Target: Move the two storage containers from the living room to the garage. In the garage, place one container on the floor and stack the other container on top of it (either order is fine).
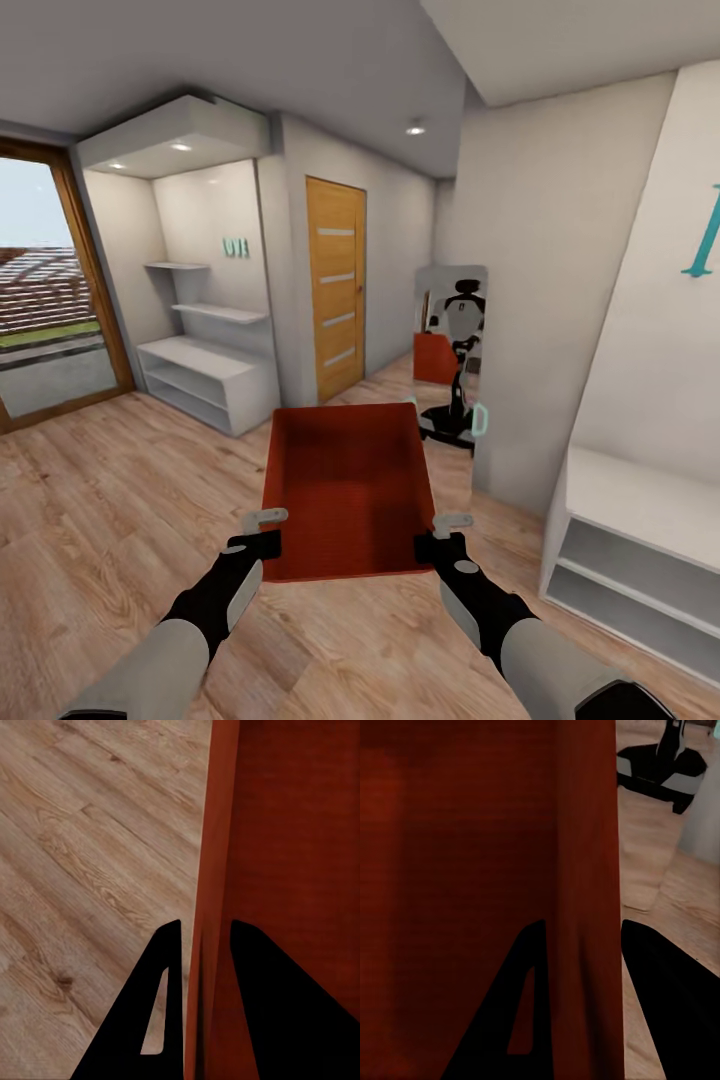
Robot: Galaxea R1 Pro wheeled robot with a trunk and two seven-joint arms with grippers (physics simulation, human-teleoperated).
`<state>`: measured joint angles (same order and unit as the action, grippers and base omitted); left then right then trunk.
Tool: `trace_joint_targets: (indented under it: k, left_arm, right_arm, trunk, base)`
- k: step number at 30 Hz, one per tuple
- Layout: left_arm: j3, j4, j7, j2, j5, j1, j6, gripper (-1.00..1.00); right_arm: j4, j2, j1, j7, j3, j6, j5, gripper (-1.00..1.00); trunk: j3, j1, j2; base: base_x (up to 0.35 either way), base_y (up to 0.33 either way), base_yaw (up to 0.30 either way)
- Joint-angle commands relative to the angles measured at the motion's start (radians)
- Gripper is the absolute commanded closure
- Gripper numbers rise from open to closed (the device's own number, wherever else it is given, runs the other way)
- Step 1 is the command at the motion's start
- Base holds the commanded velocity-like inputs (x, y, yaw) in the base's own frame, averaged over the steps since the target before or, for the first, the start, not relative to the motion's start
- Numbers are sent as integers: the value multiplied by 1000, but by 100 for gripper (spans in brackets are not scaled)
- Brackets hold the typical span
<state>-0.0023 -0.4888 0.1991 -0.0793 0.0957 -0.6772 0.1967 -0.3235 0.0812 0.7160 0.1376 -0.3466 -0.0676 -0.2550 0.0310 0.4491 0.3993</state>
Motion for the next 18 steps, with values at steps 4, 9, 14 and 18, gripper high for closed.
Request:
trace_joint_targets:
  k: [4,9,14,18]
  left_arm:
    - [19,-5,9,3,-14,-1,7,100]
    - [19,-5,9,3,-14,-1,7,100]
    - [19,-5,9,3,-14,-1,7,100]
    - [19,-5,9,2,-14,-1,7,100]
  right_arm:
    - [30,-5,0,7,-5,-5,-13,100]
    - [30,-5,0,7,-5,-5,-13,100]
    - [29,-5,0,7,-5,-4,-13,100]
    - [29,-5,0,7,-5,-4,-13,100]
  trunk:
    - [0,1,1]
    - [0,1,1]
    - [0,1,1]
    - [0,1,1]
  base:
    - [322,0,0]
    - [322,0,10]
    - [322,0,182]
    - [322,0,264]
